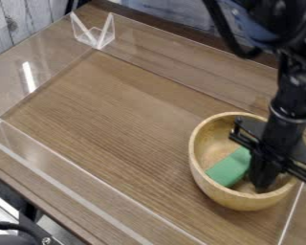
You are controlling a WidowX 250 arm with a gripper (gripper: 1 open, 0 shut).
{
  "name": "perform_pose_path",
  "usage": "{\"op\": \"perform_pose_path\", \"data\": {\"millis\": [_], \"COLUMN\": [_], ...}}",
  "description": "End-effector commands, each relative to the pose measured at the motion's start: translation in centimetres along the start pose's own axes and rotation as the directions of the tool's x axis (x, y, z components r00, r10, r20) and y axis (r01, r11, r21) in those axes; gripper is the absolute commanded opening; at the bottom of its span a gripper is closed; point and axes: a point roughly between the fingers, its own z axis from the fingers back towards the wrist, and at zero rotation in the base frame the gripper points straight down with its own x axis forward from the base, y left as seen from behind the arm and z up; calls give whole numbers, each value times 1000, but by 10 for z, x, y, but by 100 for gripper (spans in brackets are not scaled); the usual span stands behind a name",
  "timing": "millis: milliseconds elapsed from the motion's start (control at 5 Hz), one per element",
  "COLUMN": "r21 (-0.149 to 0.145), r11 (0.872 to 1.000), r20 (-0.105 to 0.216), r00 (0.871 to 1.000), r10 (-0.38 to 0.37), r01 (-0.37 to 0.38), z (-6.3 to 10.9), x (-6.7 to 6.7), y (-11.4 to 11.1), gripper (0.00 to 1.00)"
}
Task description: Put green object into wooden bowl
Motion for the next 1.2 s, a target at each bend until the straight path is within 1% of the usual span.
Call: {"op": "perform_pose_path", "data": {"millis": [0,200,400,600,800,1000], "r21": [-14,-13,-7,-2,3,4], "r11": [996,988,974,955,927,920], "r20": [55,47,37,20,7,-5], "r00": [995,987,974,954,927,920], "r10": [-83,-153,-225,-298,-376,-393], "r01": [84,153,225,298,376,393], "z": [8,3,-1,3,6,4], "x": [17,22,23,34,45,49], "y": [-8,-10,-8,-4,-1,1], "gripper": [0,0,0,0,0,0]}}
